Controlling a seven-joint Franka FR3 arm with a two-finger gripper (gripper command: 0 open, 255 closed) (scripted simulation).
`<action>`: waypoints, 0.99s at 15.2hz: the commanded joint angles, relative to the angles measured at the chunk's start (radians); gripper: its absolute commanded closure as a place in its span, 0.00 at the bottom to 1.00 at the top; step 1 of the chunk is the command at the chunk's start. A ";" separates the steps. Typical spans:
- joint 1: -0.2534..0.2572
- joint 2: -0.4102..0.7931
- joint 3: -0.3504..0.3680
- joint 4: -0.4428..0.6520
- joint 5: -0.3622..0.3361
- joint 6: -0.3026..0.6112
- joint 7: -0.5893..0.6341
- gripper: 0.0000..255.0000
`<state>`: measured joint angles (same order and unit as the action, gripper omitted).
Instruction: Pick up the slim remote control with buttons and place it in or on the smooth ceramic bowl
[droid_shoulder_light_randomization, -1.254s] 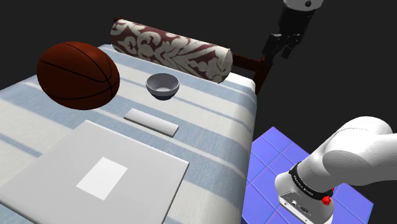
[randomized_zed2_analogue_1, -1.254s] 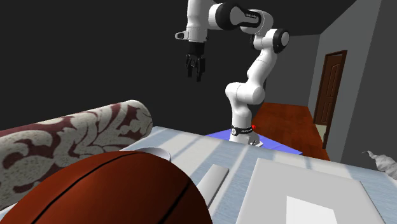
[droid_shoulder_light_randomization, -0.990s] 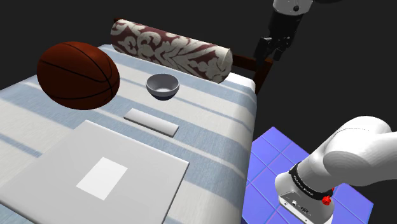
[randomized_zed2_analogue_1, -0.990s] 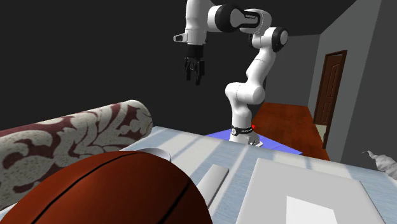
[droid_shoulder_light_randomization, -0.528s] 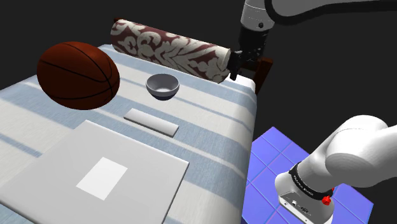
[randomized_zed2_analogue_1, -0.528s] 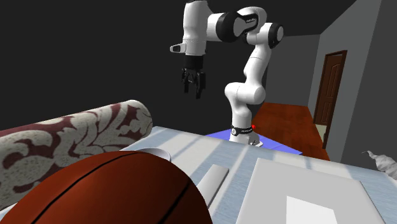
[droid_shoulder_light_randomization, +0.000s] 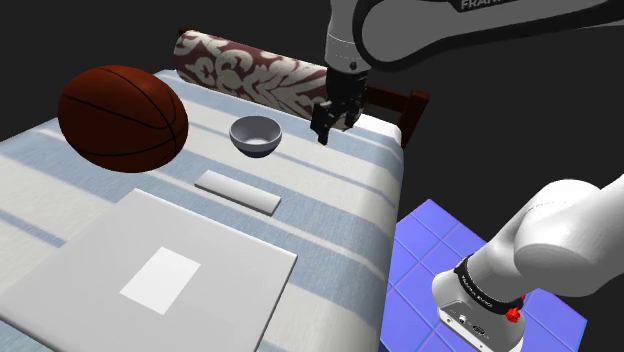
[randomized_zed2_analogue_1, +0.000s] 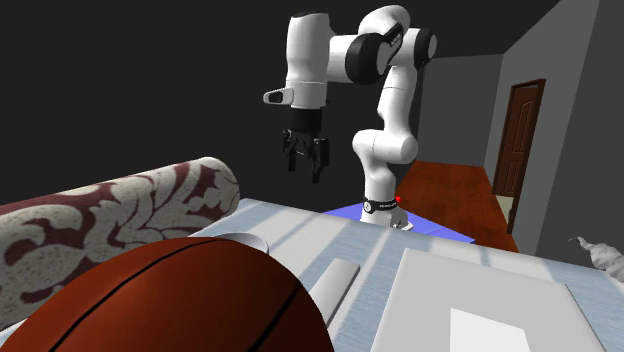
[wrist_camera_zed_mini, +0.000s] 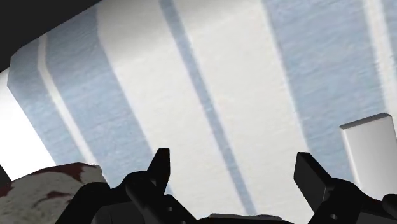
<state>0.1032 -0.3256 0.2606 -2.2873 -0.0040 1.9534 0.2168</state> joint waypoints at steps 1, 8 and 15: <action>0.012 0.068 0.025 0.031 -0.003 0.037 0.017 0.00; 0.055 0.287 0.098 0.154 -0.042 0.128 0.078 0.00; 0.120 0.518 0.146 0.322 -0.121 0.177 0.144 0.00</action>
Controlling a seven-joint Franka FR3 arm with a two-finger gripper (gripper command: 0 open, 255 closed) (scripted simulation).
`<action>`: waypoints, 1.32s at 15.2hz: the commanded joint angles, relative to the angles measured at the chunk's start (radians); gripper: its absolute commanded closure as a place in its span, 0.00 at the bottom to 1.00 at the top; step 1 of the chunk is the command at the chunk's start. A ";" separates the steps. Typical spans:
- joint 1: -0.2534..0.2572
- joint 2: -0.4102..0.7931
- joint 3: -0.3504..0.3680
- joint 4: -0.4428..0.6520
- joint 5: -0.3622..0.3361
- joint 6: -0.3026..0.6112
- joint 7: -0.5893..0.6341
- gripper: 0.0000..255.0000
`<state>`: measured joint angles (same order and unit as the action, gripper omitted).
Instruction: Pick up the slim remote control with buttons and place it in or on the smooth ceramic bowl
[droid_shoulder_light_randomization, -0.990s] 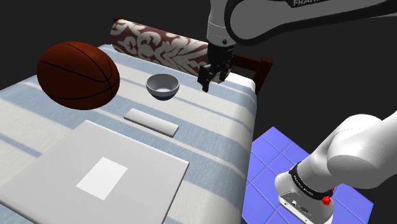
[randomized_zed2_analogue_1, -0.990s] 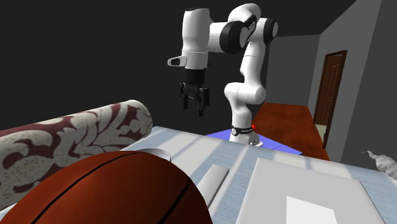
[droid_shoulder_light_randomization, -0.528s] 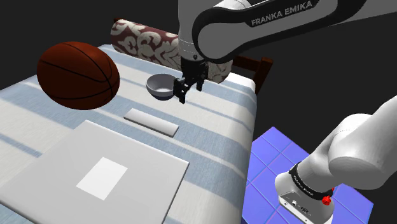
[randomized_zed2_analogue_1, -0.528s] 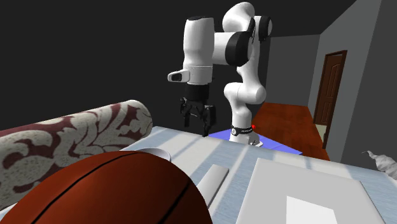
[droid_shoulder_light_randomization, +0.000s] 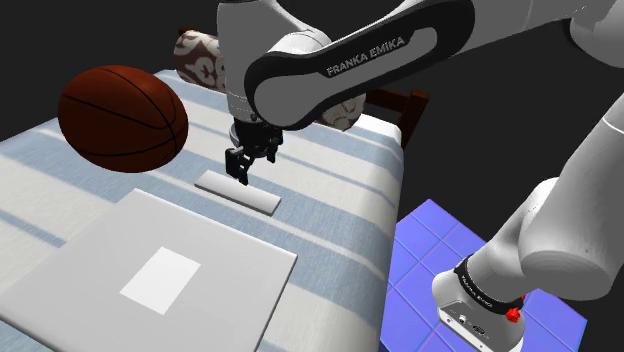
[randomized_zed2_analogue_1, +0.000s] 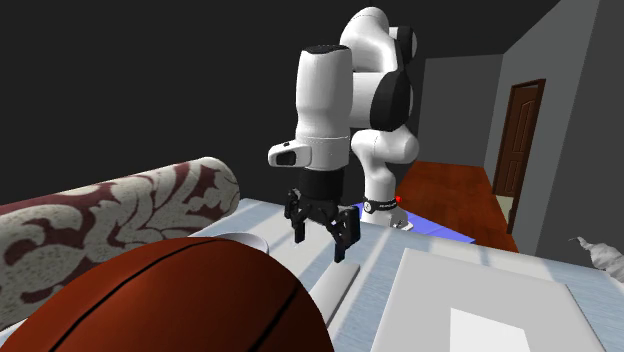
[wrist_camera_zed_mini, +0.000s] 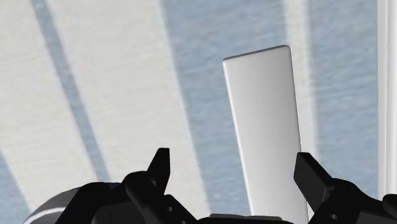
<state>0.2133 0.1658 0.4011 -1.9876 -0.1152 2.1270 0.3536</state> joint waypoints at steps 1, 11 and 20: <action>0.022 0.061 0.010 0.050 -0.022 0.007 0.016 0.00; 0.057 0.181 0.003 0.072 -0.079 0.096 0.052 0.00; 0.057 0.181 0.003 0.072 -0.079 0.096 0.052 1.00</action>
